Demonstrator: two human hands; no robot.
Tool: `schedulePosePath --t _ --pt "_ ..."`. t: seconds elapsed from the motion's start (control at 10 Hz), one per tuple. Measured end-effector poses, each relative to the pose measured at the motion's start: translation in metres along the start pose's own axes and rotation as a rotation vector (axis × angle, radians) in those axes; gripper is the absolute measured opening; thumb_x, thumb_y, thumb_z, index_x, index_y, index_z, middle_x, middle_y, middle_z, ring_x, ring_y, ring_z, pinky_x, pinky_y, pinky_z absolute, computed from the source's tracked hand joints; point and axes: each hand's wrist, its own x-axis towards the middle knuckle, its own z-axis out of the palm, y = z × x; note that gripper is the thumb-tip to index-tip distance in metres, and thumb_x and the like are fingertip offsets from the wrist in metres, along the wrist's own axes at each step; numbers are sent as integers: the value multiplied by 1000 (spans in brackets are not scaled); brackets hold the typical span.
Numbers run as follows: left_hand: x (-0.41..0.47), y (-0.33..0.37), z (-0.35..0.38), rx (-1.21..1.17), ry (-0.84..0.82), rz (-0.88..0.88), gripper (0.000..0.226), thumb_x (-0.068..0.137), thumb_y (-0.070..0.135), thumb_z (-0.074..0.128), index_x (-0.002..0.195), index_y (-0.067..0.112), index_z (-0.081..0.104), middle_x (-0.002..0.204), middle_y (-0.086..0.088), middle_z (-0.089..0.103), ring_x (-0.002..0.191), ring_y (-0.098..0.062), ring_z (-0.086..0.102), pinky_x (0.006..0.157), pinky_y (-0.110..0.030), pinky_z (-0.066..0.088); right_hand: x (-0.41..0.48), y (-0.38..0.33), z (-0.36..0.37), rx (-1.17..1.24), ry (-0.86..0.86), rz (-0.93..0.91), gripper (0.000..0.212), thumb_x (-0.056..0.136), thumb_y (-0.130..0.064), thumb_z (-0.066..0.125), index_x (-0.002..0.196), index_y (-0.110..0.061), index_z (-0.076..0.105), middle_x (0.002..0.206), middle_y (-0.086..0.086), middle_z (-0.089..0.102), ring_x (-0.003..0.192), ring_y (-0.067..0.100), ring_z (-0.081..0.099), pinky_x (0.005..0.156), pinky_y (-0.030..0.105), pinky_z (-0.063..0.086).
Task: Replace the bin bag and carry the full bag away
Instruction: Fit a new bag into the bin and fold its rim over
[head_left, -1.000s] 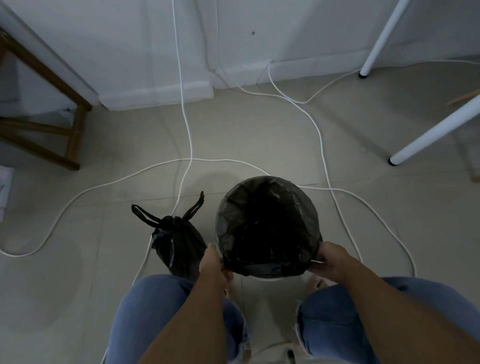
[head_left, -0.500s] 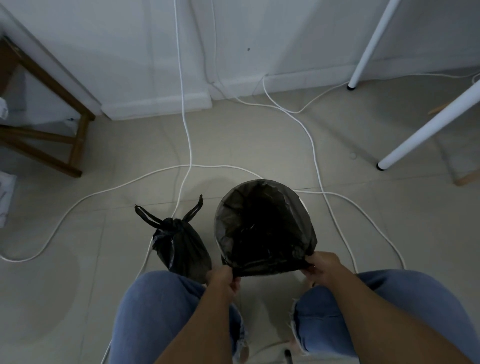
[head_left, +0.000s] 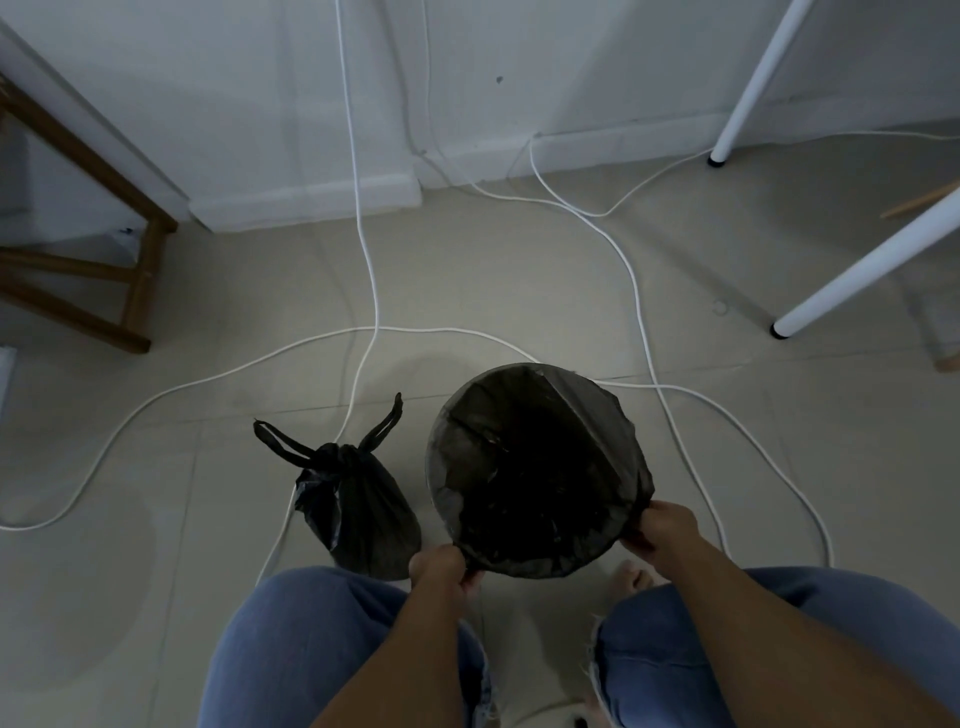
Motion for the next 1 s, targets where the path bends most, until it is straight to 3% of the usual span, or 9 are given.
schedulePosePath --t 0.1,0.2,0.3,0.4,0.5,0.7,0.8,0.9,1.0 --pt "-11 14 0 39 3 63 13 92 5 49 101 8 57 84 -4 56 67 -17 52 63 -33 48 -2 -18 1 17 6 -25 9 89 -4 53 86 -3 61 88 13 60 85 30 56 73 40 46" --pt "-17 45 3 -18 36 216 18 97 15 40 90 11 56 78 0 49 63 -12 46 64 -30 45 -6 -55 5 132 -49 -129 9 87 -16 55 89 -10 62 89 10 60 84 27 55 72 37 46" --pt "-10 77 16 -32 81 388 40 97 21 37 122 -5 55 85 -10 56 66 -16 50 79 -36 44 -9 -88 8 -2 -110 -247 17 92 -29 58 90 -14 65 88 5 65 81 24 59 77 37 46" --pt "-32 101 29 130 42 512 34 96 24 45 106 -2 66 103 -22 65 83 -31 60 77 -31 43 -5 -103 11 -138 -104 -359 13 89 -20 65 77 -15 67 87 11 66 76 24 57 73 35 45" --pt "-31 120 36 304 46 555 29 89 17 54 64 12 66 77 -14 67 73 -26 60 66 -30 47 4 -106 14 -175 -69 -366 18 88 -17 66 70 -14 64 82 12 63 69 22 53 66 31 42" --pt "-11 132 33 498 72 599 24 90 23 60 85 5 74 84 -14 70 87 -28 66 76 -33 52 26 -95 16 -331 48 -359 14 90 -11 60 81 -5 68 91 16 65 79 27 55 72 33 43" --pt "-7 132 35 515 44 614 23 91 29 62 85 11 75 85 -6 70 89 -23 66 83 -33 53 38 -97 17 -634 109 -364 23 91 -9 53 97 4 71 103 22 67 86 32 61 73 33 45" --pt "-12 135 39 524 -18 629 39 92 37 55 77 4 68 80 -8 65 82 -23 61 76 -33 48 40 -109 23 -787 136 -380 27 91 -11 50 103 2 71 114 21 67 104 34 63 79 31 45" --pt "-21 136 46 614 87 801 34 95 36 50 85 7 64 84 -4 60 81 -22 55 66 -30 37 33 -125 29 -703 127 -501 30 92 -25 49 103 -3 66 116 18 65 108 33 60 83 33 42"
